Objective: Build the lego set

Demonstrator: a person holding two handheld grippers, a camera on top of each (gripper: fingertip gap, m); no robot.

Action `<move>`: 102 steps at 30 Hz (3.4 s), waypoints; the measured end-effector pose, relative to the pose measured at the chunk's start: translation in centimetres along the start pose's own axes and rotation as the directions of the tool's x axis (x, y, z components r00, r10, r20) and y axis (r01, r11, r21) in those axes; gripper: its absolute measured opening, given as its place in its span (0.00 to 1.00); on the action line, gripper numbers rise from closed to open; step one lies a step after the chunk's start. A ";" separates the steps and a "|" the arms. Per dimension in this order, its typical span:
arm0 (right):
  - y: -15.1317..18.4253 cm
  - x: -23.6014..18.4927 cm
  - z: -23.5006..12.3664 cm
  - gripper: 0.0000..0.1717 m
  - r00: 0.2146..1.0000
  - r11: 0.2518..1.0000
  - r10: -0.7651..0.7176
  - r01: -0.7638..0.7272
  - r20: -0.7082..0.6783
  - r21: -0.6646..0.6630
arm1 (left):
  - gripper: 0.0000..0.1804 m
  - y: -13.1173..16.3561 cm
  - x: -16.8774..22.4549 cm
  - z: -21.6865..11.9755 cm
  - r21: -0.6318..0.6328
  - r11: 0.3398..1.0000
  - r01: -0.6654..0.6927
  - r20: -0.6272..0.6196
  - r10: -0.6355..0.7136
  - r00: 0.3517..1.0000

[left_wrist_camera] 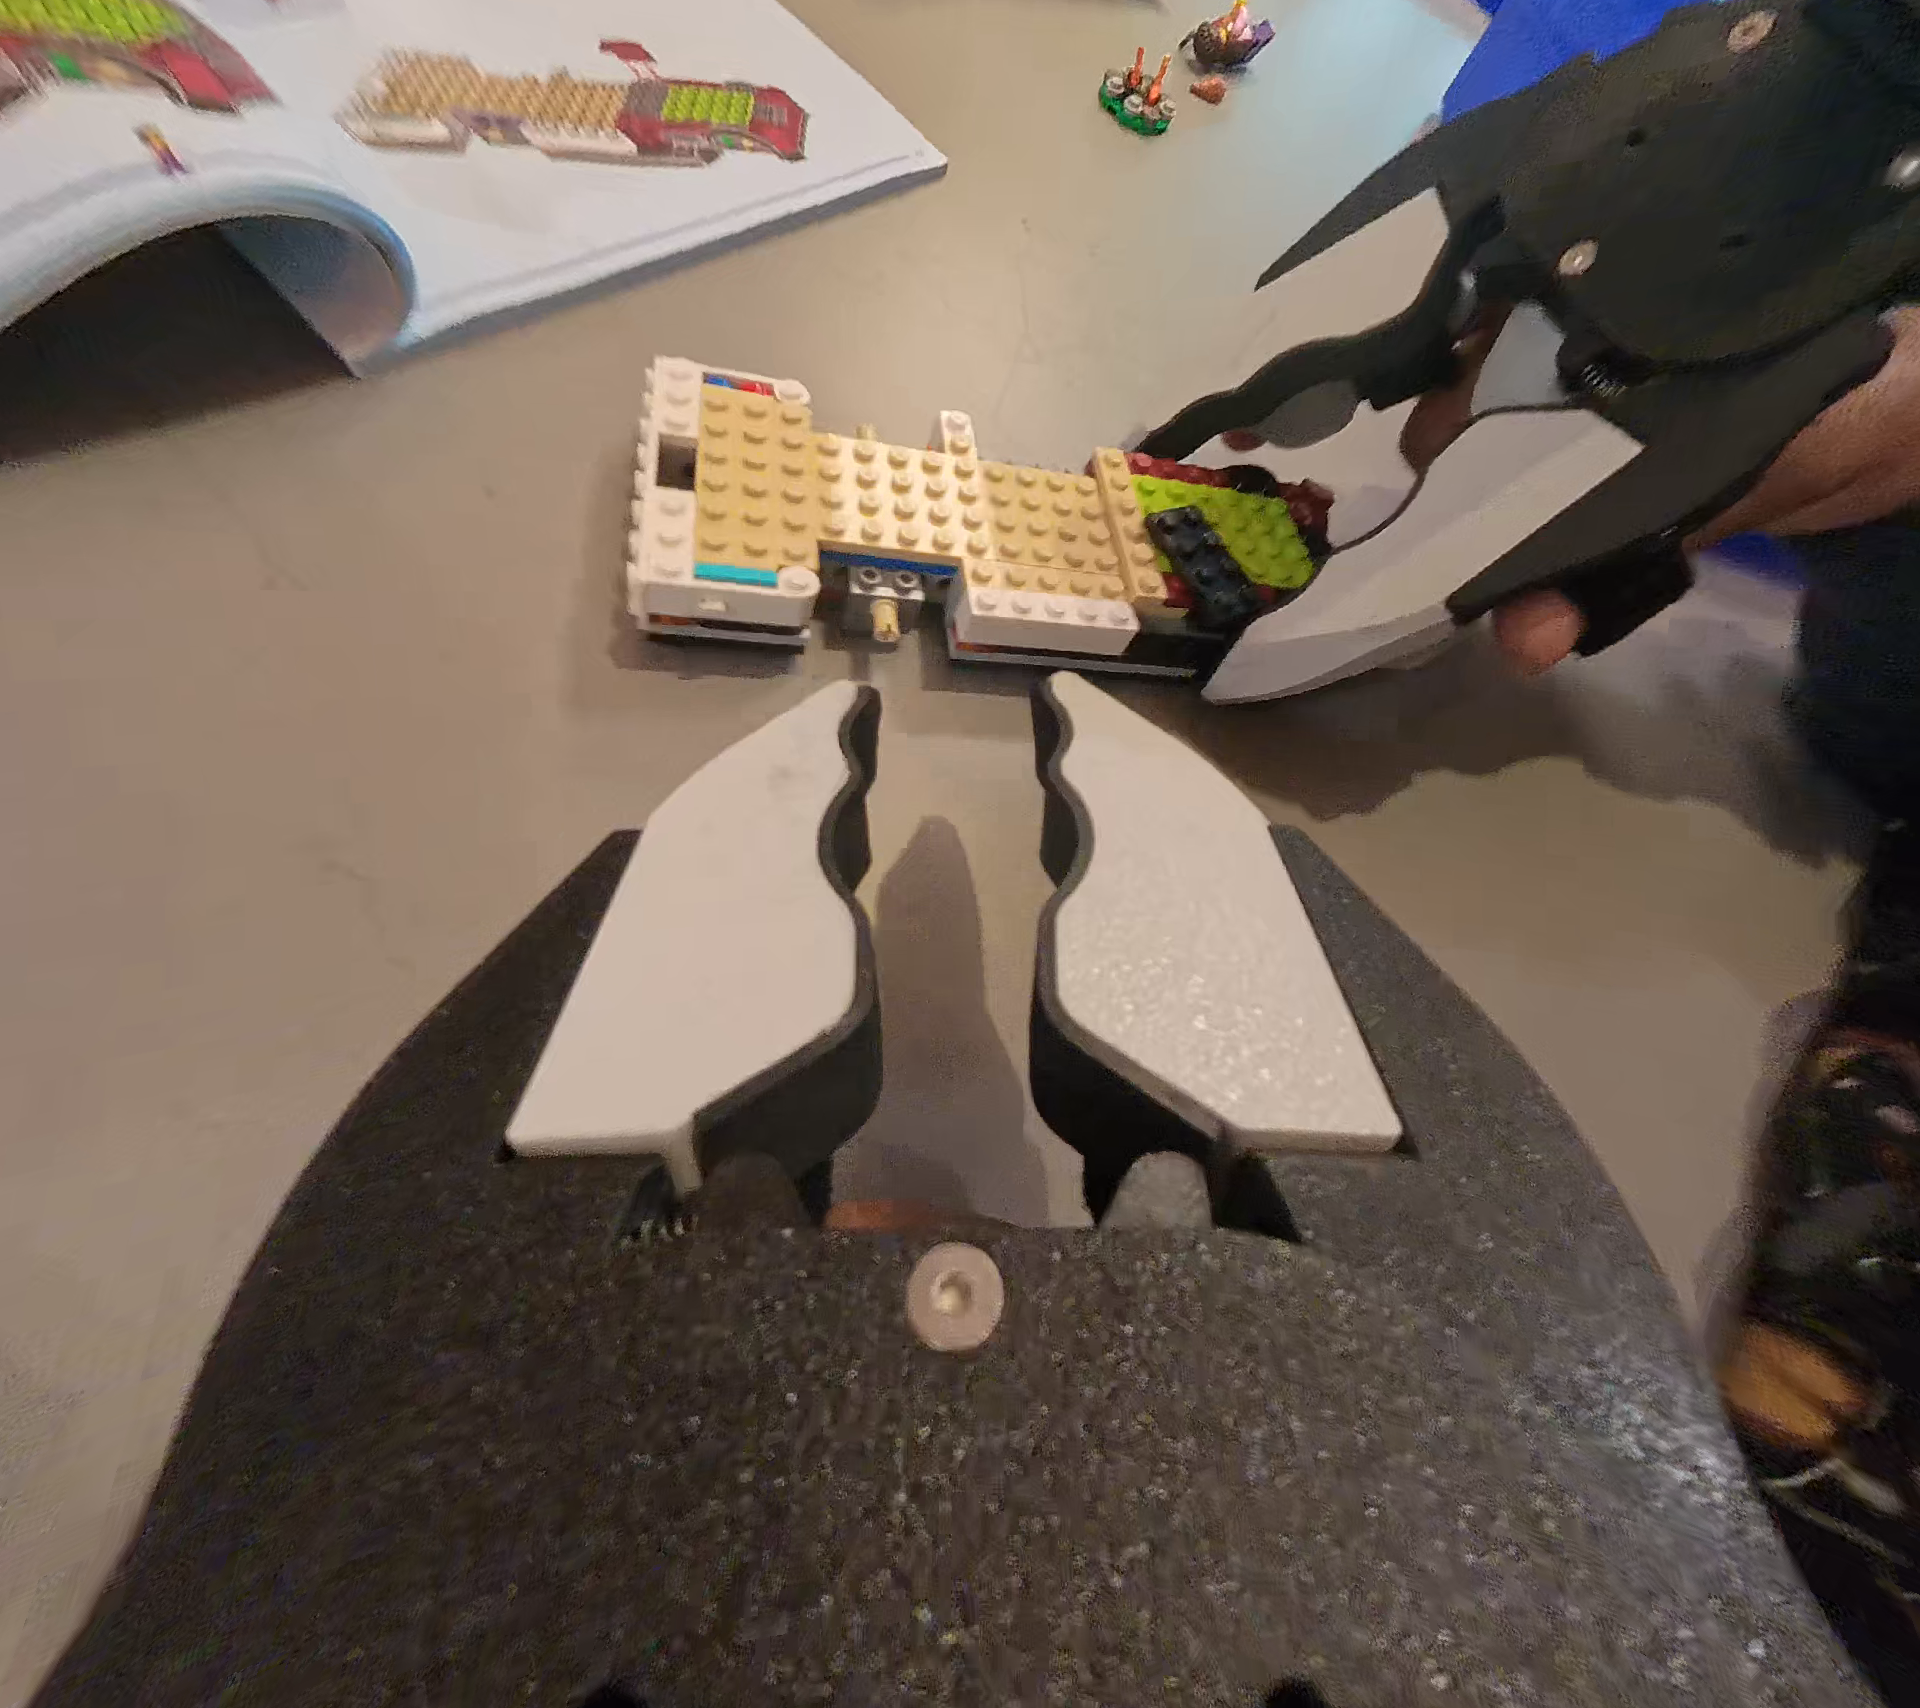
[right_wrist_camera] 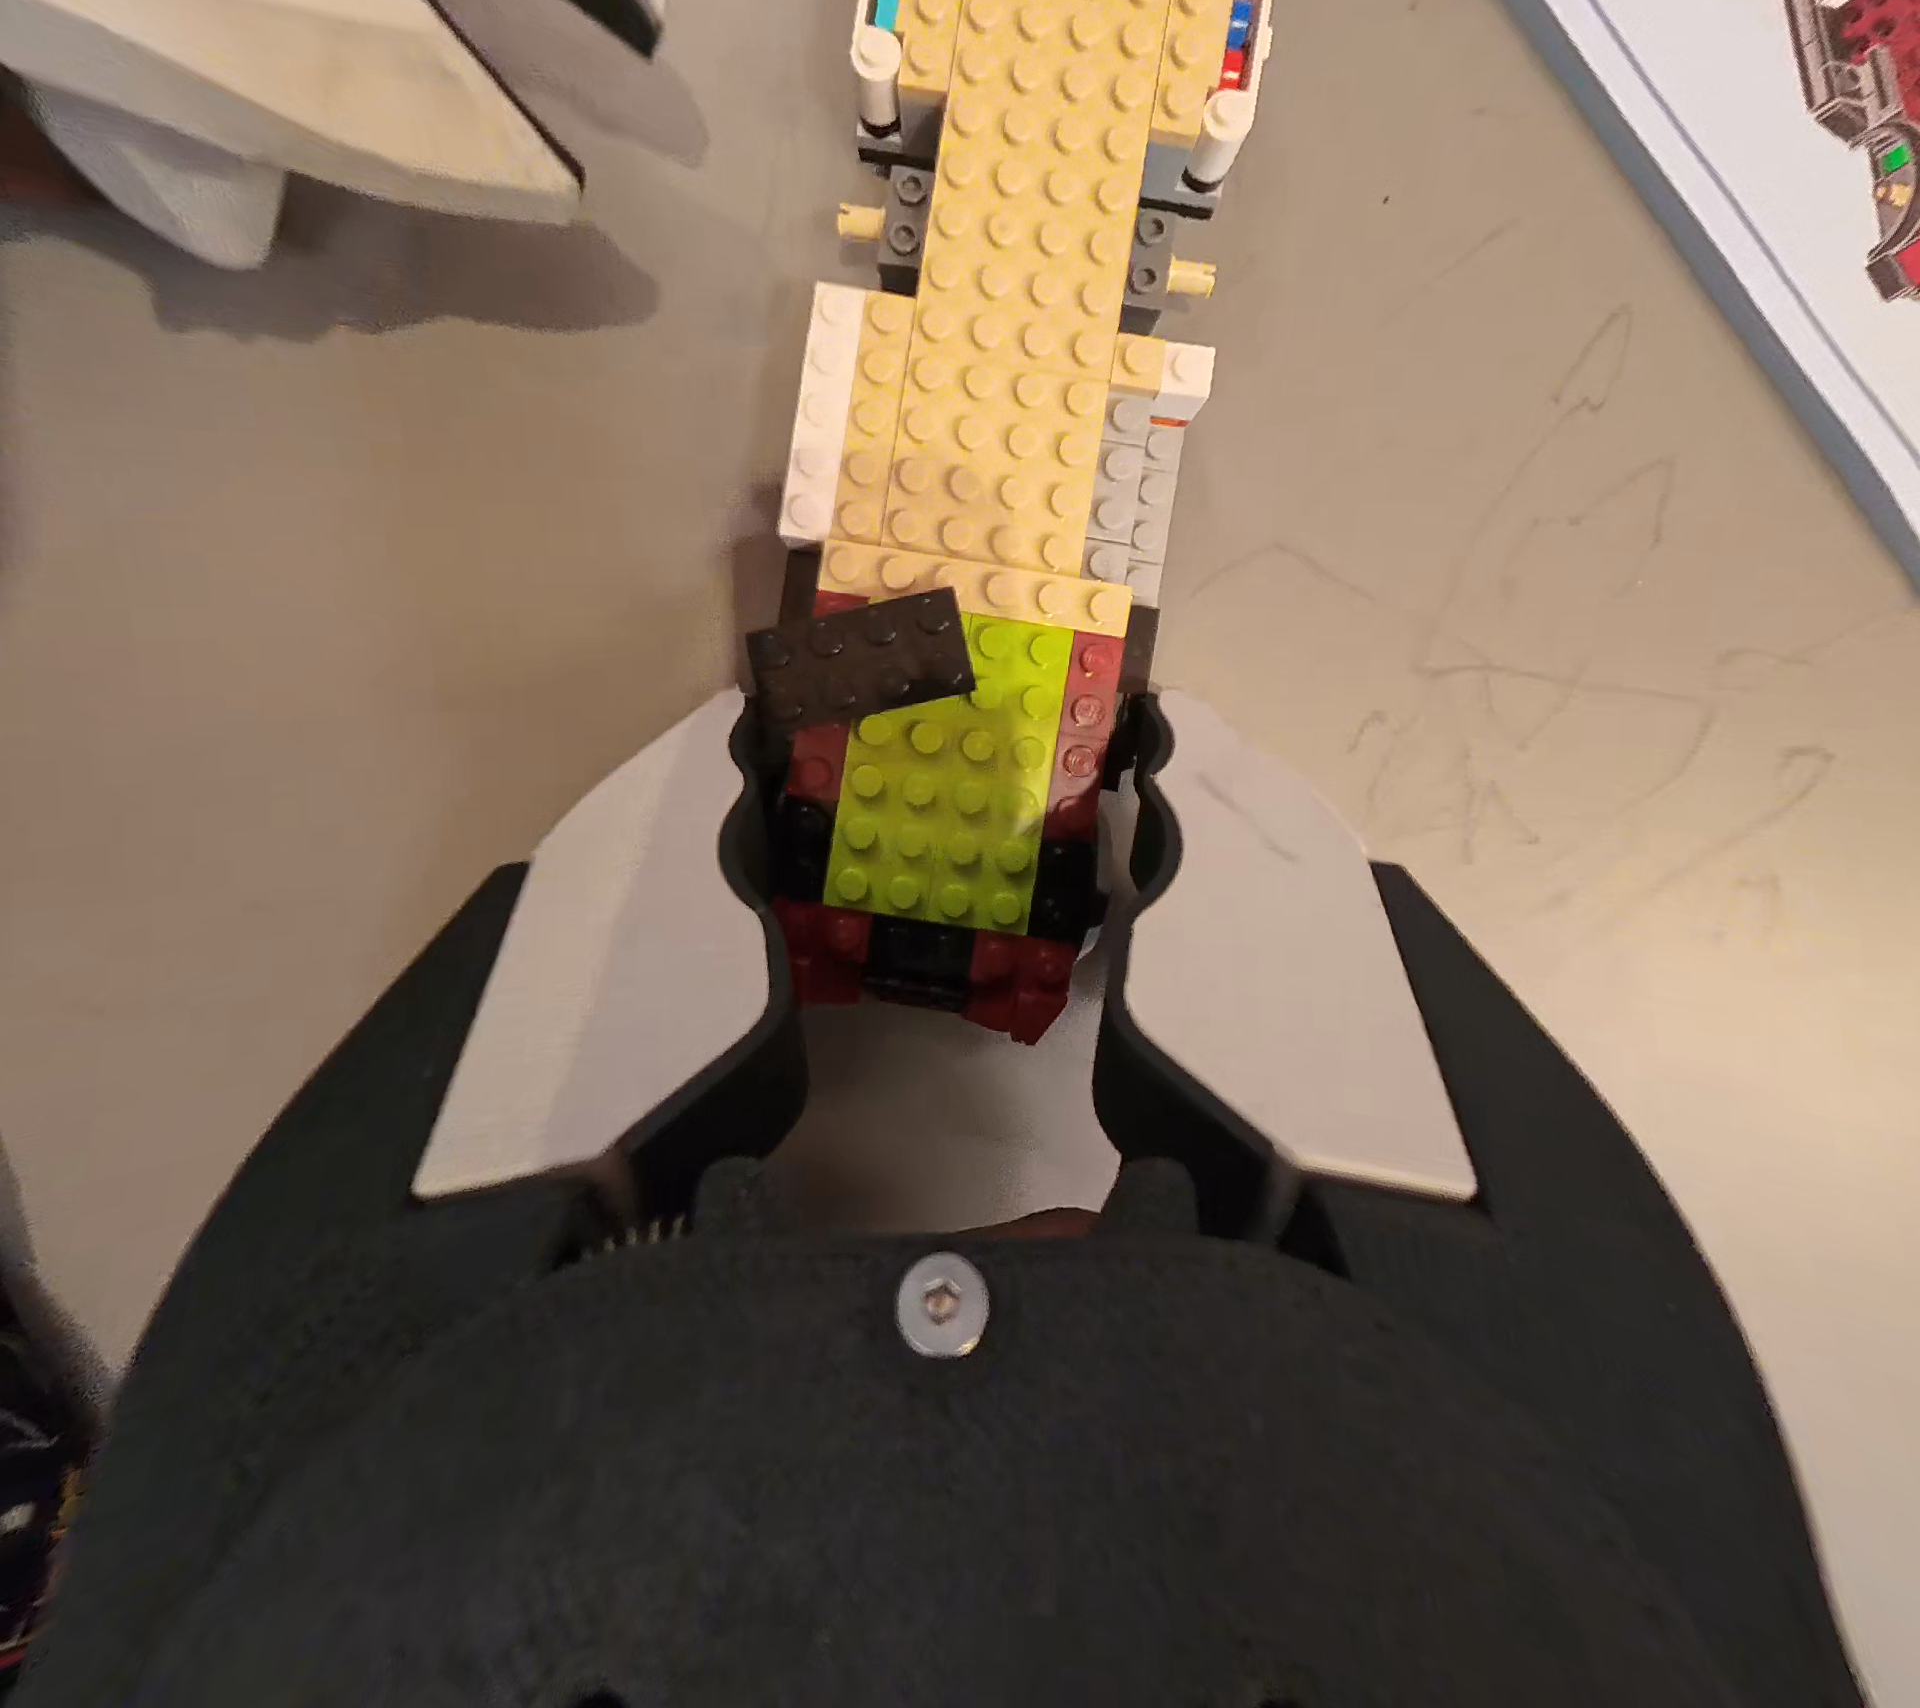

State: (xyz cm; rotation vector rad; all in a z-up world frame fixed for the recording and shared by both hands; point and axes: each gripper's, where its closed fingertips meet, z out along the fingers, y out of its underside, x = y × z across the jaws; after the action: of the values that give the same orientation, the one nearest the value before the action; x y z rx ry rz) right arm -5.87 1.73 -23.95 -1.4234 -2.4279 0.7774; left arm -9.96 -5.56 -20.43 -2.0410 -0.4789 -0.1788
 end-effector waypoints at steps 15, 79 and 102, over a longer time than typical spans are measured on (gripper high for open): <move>0.6 -0.7 -1.3 0.39 0.989 0.986 0.096 -0.111 0.113 0.128 | 0.25 -0.1 5.0 3.0 -0.038 0.736 0.676 -0.211 -0.667 0.714; -2.9 -2.6 -7.2 0.35 0.985 0.800 -0.168 0.164 -0.047 0.577 | 0.13 -2.2 5.5 4.6 0.218 0.356 0.909 -0.431 -0.800 0.417; 0.7 -5.7 -4.2 0.42 0.495 0.477 -0.778 0.866 -0.387 0.150 | 0.13 -1.5 6.6 4.8 0.164 0.418 0.894 -0.436 -0.782 0.446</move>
State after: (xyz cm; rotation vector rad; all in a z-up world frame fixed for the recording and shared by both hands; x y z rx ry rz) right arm -0.59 -1.53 -20.43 -0.0712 -2.2075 0.6092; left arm -4.92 0.97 -19.48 -1.1627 -1.2491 -0.9386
